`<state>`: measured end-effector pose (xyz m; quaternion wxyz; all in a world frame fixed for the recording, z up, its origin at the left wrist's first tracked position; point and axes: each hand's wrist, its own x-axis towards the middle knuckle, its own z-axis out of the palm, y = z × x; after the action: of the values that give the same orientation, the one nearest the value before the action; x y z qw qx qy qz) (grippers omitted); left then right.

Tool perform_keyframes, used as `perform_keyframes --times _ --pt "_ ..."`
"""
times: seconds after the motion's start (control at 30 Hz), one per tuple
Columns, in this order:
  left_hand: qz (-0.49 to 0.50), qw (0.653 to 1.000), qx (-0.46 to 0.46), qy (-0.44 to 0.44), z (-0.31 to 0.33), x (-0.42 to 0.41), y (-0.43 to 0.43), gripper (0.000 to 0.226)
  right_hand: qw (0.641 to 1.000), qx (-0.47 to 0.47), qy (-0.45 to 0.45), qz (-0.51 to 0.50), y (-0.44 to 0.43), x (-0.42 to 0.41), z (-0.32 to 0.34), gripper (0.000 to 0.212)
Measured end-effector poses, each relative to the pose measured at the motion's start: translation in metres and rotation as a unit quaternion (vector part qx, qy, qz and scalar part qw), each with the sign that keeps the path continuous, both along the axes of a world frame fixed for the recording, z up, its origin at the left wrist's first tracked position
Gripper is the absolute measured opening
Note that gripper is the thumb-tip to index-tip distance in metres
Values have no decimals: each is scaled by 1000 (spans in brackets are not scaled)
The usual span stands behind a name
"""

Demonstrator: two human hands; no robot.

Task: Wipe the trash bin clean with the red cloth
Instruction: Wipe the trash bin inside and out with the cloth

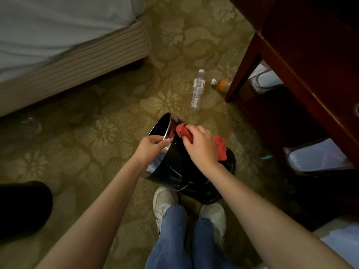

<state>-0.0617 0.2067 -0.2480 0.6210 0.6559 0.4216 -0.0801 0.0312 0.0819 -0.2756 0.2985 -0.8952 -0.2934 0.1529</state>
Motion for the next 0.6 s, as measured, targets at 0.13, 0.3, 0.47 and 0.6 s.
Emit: perform_keyframes --times 0.13,0.3,0.47,0.6 --pt "15 1000 9 -2 -2 0 1 21 999 -6 -3 47 -1 -5 -4 39" --pt "9 1000 23 9 -3 0 5 26 994 35 -66 75 -4 -17 -12 27" --pt "15 1000 17 16 -1 2 8 20 976 57 -133 163 -15 -45 -25 26" --pt "9 999 28 20 -1 5 10 22 980 56 -144 126 -10 -37 -23 27"
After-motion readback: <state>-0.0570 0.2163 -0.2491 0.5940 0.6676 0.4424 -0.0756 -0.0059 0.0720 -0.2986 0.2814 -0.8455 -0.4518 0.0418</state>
